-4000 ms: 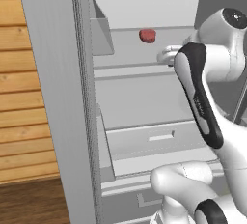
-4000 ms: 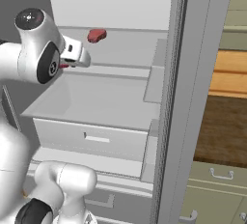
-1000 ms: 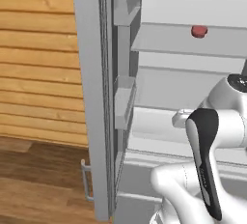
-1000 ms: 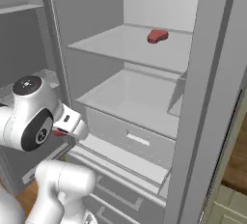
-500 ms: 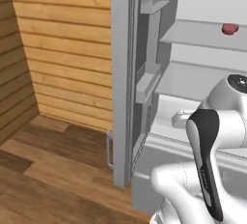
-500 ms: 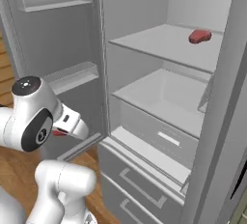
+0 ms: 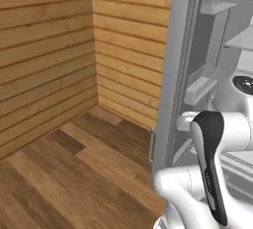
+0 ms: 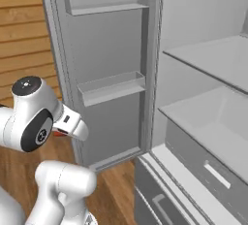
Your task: Take the strawberry from the fridge and place it on top of the pancake, located on the dining counter.
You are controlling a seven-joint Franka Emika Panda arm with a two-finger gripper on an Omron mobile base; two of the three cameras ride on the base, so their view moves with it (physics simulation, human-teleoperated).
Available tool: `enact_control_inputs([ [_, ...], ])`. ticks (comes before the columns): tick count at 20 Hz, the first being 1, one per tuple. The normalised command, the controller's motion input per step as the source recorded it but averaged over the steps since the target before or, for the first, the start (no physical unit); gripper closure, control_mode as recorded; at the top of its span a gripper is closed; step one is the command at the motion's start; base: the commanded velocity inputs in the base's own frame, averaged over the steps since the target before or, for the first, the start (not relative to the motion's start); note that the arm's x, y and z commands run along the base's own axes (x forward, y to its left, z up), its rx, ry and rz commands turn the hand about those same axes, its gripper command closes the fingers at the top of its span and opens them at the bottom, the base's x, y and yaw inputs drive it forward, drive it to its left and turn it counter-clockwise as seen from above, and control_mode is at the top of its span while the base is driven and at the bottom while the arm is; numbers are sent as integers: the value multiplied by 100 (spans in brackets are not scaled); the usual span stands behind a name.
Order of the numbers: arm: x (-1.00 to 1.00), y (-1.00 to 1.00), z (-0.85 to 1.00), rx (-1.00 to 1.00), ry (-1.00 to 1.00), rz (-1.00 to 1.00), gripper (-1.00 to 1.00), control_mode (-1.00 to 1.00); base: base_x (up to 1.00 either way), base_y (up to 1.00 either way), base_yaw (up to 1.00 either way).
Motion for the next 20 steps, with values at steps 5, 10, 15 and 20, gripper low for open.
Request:
enact_control_inputs([
  [5, 0, 0, 0, 0, 0, 0, 100, 100, -100, 54, 52],
  [10, 0, 0, 0, 0, 0, 0, 100, 100, -99, 90, 52],
  [15, 0, 0, 0, 0, 0, 0, 100, 100, -84, 100, 56],
  [20, 0, 0, 0, 0, 0, 0, 100, 100, -37, 84, 46],
])
